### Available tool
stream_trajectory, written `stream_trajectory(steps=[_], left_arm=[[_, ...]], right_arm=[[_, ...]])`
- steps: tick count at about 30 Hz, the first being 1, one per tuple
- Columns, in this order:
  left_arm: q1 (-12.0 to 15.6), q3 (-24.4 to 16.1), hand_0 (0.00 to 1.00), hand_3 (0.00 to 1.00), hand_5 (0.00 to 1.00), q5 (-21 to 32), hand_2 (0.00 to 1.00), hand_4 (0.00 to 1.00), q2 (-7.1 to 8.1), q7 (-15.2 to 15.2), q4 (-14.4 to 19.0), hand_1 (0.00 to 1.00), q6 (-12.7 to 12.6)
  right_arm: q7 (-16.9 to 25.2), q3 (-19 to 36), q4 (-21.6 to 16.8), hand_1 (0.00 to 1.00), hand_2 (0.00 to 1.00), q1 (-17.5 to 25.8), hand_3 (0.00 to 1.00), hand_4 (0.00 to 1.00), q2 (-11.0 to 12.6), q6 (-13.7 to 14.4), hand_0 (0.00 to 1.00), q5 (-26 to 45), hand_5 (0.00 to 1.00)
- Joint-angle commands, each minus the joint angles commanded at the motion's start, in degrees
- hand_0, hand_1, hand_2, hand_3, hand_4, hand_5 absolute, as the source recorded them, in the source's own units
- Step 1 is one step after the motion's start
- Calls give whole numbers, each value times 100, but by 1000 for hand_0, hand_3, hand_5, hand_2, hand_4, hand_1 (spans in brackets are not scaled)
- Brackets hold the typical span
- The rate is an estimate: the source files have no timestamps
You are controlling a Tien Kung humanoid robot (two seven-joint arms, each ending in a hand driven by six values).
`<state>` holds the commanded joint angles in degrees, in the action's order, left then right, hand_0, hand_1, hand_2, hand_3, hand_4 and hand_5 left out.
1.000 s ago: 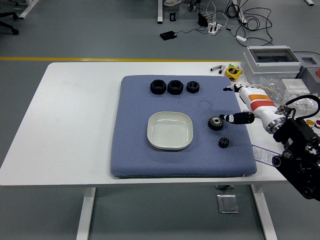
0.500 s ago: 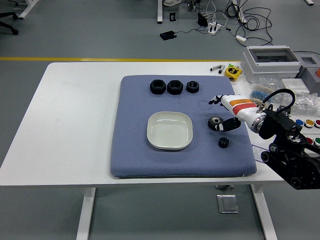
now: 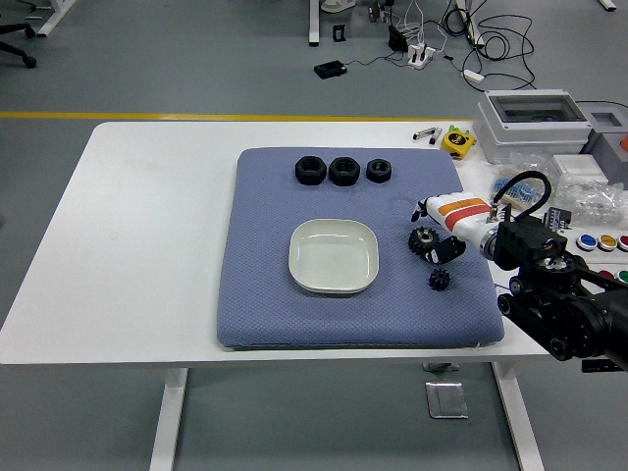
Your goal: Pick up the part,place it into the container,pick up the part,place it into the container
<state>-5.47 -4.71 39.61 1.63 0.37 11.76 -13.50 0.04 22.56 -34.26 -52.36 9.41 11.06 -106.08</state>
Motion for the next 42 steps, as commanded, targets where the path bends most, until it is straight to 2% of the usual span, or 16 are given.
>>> stream_trajectory(steps=[6,14,15,20,21,26,27,32,33,38,39,42], left_arm=[[-39,-33,620,743,621,-77,835,730,3,14,6,688,-16],[-75,-65,623,741,619,-125,834,727,5,25,13,687,-29],[-76,-71,624,741,621,-135,835,728,5,28,14,688,-31],[-86,-88,624,741,621,-181,835,728,9,37,18,688,-40],[-88,-90,629,739,620,-182,833,727,8,36,19,686,-41],[-93,-111,629,739,620,-221,833,727,12,47,19,686,-46],[-93,-118,634,737,620,-234,833,724,12,50,18,684,-48],[-86,-171,634,737,620,-355,833,724,17,70,18,684,-54],[-85,-179,634,735,619,-373,829,724,17,72,18,682,-57],[-72,-203,634,735,619,-414,829,724,15,76,16,682,-62],[-70,-206,634,734,618,-416,830,723,15,75,15,682,-62],[-62,-227,634,734,618,-445,830,723,15,78,12,682,-65]], right_arm=[[20,-143,217,633,676,-22,608,851,-84,-5,599,90,198],[-12,-266,425,623,657,-90,606,838,-150,-163,580,177,194],[-6,-280,431,568,607,-94,565,790,-153,-155,533,179,171],[16,-339,463,568,607,-105,565,790,-173,-107,533,196,171],[24,-346,469,489,516,-104,493,730,-175,-92,447,208,131],[96,-383,475,489,516,-89,493,730,-184,12,447,266,131],[108,-389,475,410,445,-86,442,691,-186,28,288,282,192],[180,-346,509,410,445,-31,442,691,-230,163,288,413,192],[184,-347,512,354,415,-24,420,733,-238,173,159,415,385],[209,-360,515,354,415,7,420,733,-242,224,159,412,385],[214,-359,516,316,387,9,403,716,-238,235,124,413,393],[220,-342,508,316,387,9,403,716,-224,254,124,415,393]])
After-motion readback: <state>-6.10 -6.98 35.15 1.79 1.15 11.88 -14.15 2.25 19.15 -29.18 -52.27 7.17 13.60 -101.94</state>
